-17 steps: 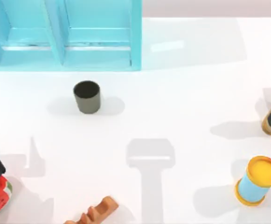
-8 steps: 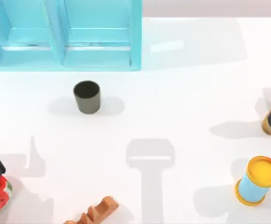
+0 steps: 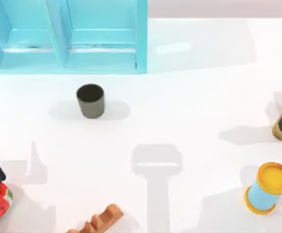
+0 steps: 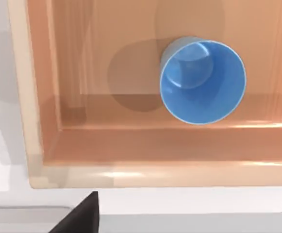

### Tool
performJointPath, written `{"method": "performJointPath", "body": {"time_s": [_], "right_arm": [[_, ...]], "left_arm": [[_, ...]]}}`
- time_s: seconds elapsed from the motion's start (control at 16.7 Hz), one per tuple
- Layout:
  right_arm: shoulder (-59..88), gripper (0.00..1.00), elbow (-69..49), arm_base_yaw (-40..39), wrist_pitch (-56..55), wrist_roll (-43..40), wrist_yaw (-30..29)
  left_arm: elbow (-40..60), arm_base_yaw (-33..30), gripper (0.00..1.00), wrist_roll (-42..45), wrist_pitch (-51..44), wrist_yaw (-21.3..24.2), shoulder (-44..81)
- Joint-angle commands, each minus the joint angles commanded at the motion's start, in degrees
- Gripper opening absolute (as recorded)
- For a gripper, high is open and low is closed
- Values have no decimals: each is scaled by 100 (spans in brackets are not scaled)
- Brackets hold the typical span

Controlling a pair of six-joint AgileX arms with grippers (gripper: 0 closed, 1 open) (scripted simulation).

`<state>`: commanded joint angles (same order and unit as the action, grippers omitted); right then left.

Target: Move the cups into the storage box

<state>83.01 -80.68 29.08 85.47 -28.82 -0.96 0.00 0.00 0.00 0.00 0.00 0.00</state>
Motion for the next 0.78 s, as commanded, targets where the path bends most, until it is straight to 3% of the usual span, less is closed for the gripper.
{"method": "performJointPath", "body": {"time_s": [0.42, 0.78], "right_arm": [[161, 100, -153, -188, 19, 116, -77], [1829, 100, -1951, -1952, 117, 1561, -558]], "left_arm": [[0, 0, 100, 0, 0, 0, 0], [0, 0, 100, 0, 0, 0, 0]]}}
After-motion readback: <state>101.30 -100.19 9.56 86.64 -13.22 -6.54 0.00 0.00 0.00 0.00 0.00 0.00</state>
